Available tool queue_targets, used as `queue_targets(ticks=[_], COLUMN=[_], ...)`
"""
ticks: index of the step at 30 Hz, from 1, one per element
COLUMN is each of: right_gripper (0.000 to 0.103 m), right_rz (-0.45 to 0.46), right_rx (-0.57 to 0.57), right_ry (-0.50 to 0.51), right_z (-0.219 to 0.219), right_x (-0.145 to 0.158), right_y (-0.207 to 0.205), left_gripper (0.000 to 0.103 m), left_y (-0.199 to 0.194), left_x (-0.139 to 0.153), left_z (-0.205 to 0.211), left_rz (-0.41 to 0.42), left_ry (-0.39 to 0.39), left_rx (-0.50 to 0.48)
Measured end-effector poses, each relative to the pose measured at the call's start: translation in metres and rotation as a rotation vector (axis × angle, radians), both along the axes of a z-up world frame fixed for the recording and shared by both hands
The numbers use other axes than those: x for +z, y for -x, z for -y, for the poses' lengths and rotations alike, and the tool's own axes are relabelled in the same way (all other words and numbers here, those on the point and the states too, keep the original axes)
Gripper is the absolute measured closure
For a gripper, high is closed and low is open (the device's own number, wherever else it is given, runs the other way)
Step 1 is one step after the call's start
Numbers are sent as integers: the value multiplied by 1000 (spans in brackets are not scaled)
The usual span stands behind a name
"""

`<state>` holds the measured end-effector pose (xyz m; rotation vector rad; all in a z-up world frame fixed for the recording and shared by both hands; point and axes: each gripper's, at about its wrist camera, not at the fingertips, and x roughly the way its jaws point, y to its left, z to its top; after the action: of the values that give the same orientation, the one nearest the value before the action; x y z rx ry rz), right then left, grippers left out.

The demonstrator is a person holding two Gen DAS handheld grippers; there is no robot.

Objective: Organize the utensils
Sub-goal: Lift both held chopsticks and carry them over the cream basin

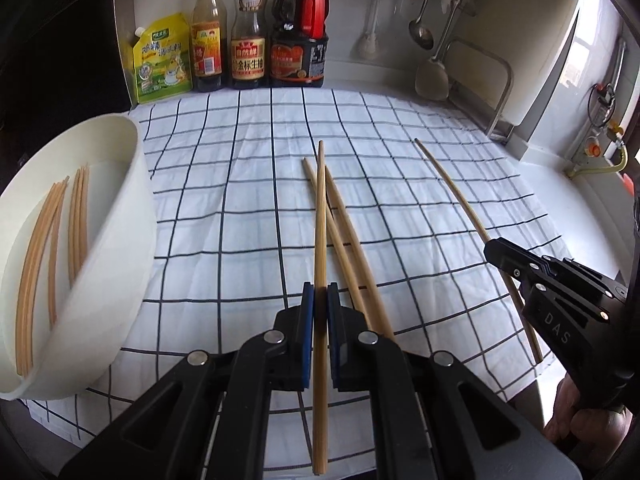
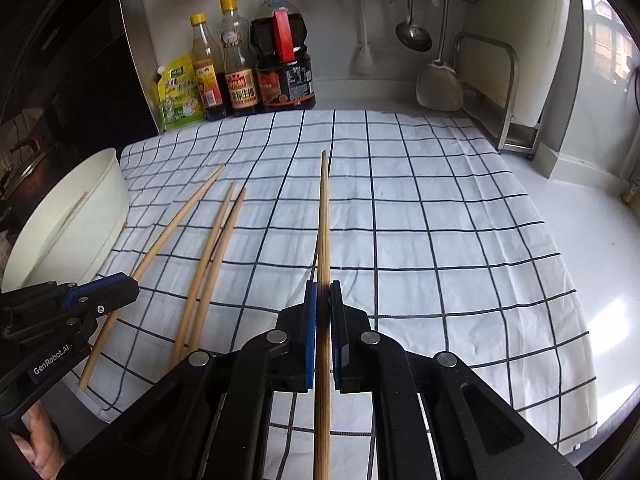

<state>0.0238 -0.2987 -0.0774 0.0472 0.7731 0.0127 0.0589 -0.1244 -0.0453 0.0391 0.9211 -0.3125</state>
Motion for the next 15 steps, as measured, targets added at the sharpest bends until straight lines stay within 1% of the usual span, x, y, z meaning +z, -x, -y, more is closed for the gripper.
queue_targets(ticks=[7, 15], right_gripper=[97, 97], right_rz=[58, 128], right_rx=[-43, -39], right_ry=[-36, -17], right_z=[-6, -39], right_x=[29, 70], right_y=[18, 23], left_gripper=[96, 96], left_y=[7, 13], left_x=[32, 65], left_z=[-20, -61], left_rz=[58, 119], left_ry=[53, 135], left_rx=[-6, 2])
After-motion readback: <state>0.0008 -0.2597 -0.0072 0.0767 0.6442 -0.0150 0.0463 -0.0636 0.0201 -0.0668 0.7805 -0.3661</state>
